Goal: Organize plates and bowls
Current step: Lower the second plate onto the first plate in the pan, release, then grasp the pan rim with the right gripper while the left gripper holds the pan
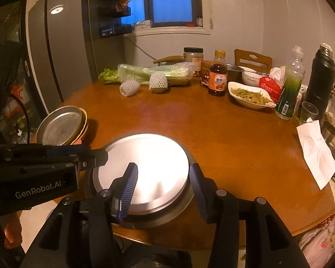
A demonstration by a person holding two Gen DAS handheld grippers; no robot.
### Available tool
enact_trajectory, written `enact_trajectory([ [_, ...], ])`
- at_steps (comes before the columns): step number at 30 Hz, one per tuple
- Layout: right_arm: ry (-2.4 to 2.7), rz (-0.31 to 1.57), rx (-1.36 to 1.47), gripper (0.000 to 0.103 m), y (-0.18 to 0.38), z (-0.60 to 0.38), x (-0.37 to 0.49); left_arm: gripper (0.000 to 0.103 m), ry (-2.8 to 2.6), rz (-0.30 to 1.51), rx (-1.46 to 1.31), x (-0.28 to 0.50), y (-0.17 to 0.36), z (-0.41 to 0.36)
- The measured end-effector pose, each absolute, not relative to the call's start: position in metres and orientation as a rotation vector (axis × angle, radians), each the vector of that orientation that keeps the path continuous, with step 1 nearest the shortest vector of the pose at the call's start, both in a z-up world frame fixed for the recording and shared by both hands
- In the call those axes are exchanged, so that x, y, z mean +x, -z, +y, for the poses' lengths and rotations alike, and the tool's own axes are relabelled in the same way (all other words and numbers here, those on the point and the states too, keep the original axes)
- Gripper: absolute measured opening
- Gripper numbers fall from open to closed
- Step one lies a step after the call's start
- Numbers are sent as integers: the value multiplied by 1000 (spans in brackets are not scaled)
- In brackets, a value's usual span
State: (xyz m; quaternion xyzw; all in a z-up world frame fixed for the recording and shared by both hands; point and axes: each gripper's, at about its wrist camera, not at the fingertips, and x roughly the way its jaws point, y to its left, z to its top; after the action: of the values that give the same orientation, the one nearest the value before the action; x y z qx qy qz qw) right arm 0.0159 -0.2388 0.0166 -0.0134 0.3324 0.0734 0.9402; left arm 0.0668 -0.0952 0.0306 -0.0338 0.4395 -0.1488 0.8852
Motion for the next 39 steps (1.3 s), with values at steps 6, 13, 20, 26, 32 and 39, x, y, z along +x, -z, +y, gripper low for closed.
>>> enact_trajectory([
  [6, -140, 682, -5, 53, -24, -245, 23, 46, 324, 928, -95, 75, -34, -90],
  [13, -116, 733, 23, 55, -23, -259, 35, 51, 339, 958, -124, 85, -29, -87],
  [20, -137, 790, 84, 56, -16, -271, 42, 52, 349, 981, -132, 95, -21, -89],
  [26, -143, 829, 158, 56, -6, -274, 47, 52, 358, 1004, -134, 101, -14, -91],
  [32, -164, 864, 180, 56, 3, -268, 52, 52, 361, 1027, -135, 106, -7, -93],
  [39, -168, 905, 200, 56, 14, -266, 56, 53, 363, 1043, -139, 112, 0, -93],
])
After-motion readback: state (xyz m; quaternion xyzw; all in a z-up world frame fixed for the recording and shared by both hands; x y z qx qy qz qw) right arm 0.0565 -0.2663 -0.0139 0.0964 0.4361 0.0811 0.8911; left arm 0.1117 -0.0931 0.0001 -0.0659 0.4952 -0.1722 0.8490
